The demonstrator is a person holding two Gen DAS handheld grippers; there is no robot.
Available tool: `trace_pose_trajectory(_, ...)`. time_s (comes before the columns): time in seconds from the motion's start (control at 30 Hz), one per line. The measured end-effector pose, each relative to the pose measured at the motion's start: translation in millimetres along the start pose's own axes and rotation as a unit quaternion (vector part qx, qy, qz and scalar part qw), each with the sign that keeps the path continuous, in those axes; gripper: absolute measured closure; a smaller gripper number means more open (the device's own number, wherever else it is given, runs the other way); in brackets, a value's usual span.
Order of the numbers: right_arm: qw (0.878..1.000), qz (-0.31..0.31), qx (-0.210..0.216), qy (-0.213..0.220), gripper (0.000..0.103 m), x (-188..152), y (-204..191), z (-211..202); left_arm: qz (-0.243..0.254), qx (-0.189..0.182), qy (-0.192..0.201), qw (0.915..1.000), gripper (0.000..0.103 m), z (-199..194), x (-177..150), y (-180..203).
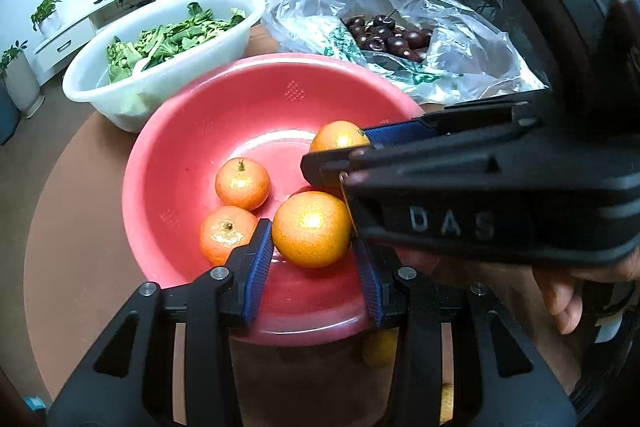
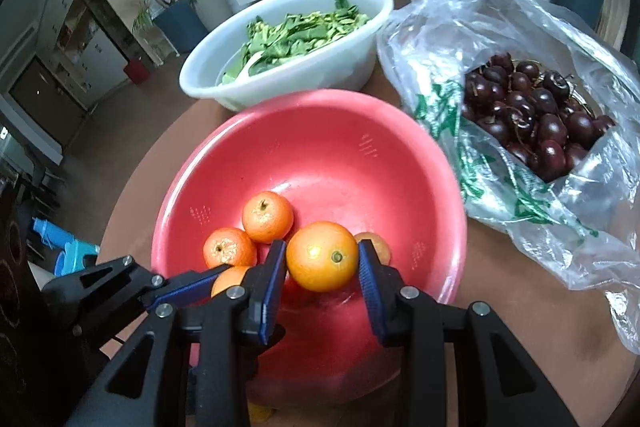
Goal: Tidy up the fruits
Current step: 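Carry both oranges over the red basin and lower them inside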
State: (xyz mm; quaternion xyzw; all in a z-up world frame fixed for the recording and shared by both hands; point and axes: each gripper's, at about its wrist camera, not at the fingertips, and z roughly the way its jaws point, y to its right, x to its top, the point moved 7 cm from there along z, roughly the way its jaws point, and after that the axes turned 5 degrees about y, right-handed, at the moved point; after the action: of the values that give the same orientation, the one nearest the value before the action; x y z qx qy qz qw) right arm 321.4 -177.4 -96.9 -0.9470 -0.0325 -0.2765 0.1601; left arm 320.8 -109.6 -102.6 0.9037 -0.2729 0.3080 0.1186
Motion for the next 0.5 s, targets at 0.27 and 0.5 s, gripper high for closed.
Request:
trace_pose_trajectory(0.27, 1.000, -0.006, -0.008, -0.005, 0.063, -2.0, -3.7, -0.2, -0.007, 0.003, 0.000, 1.0000, 0.060, 1.1, -0.5, -3.7)
trace_pose_trajectory(0.5, 1.000, -0.003, -0.006, -0.002, 0.059, 0.6, -6.9, 1.2, -0.013, 0.003, 0.007, 0.9999, 0.050, -3.1, 0.3, -3.4)
